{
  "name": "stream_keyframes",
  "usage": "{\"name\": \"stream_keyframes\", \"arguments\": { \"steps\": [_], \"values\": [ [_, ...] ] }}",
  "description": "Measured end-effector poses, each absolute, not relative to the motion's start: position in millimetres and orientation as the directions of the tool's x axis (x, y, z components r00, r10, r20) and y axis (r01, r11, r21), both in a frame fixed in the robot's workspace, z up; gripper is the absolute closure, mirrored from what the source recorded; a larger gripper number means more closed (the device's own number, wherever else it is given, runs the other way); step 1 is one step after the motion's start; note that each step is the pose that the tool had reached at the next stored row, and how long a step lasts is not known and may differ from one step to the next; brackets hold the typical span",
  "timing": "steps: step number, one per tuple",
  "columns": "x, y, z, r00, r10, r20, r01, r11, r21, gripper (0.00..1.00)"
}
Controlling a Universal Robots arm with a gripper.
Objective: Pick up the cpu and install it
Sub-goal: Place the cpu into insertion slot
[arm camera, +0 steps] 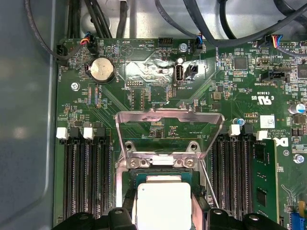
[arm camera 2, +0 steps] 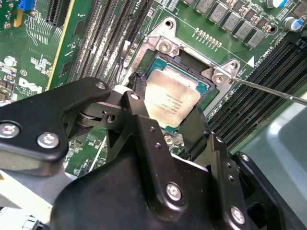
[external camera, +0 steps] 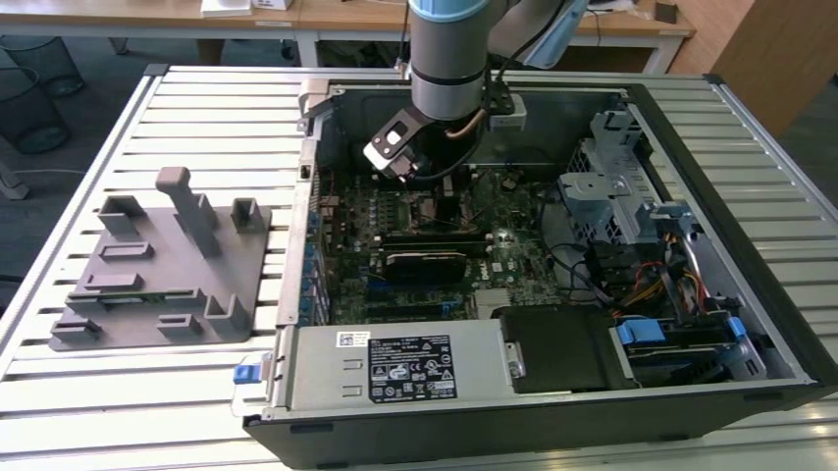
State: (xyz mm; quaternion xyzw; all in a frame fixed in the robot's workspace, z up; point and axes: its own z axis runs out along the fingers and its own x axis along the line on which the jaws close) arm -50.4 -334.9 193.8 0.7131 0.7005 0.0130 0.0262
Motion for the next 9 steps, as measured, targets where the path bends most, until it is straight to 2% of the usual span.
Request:
{"name": "stream_keyframes", "arguments": {
  "steps": [9],
  "values": [
    [-50.4,-334.9,192.5,0.018,1.0,-0.018,0.998,-0.017,0.056,0.46]
  ]
}}
